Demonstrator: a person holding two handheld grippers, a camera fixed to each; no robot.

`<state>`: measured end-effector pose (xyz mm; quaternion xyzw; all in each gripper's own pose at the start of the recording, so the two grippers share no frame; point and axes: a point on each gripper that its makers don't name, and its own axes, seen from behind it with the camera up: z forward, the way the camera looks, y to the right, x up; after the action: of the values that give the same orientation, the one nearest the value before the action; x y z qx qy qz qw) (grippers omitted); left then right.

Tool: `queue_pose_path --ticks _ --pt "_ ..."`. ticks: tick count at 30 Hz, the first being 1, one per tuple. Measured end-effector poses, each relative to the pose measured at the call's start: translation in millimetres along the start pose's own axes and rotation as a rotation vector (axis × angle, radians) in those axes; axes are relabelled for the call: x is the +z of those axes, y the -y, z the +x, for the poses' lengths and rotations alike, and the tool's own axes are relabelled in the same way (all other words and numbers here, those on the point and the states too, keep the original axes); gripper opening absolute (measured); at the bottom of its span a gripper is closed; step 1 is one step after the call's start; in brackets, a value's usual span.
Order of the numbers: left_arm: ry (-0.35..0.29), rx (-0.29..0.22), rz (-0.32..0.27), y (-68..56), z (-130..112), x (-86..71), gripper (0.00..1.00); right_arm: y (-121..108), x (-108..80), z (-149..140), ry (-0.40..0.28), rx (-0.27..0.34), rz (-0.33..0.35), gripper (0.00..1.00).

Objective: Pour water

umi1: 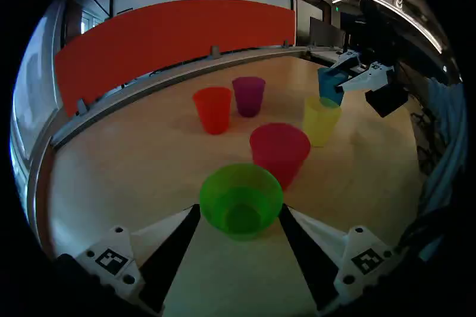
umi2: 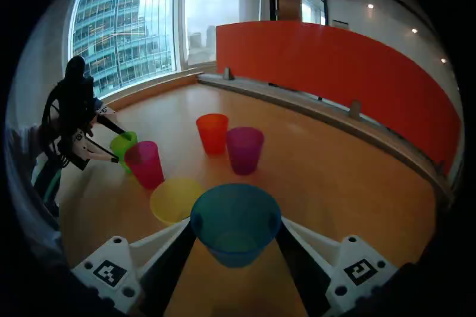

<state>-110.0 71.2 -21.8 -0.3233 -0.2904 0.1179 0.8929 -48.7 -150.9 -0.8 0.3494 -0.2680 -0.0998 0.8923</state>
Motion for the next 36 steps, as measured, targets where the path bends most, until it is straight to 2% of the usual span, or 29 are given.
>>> queue_pose_path --ticks 9,18,36 --pt "0.003 -0.010 0.002 -1.7 -9 -9.6 0.98 3 9.9 -15 0.023 0.013 0.004 0.91" --pt "-0.017 -0.011 0.007 -1.1 -5 -20.6 0.98 6 17.8 -31 0.046 0.018 0.004 0.91" --pt "-0.021 0.004 0.009 -3.7 -2 -24.0 0.98 10 19.8 -46 0.058 0.020 0.009 0.93"
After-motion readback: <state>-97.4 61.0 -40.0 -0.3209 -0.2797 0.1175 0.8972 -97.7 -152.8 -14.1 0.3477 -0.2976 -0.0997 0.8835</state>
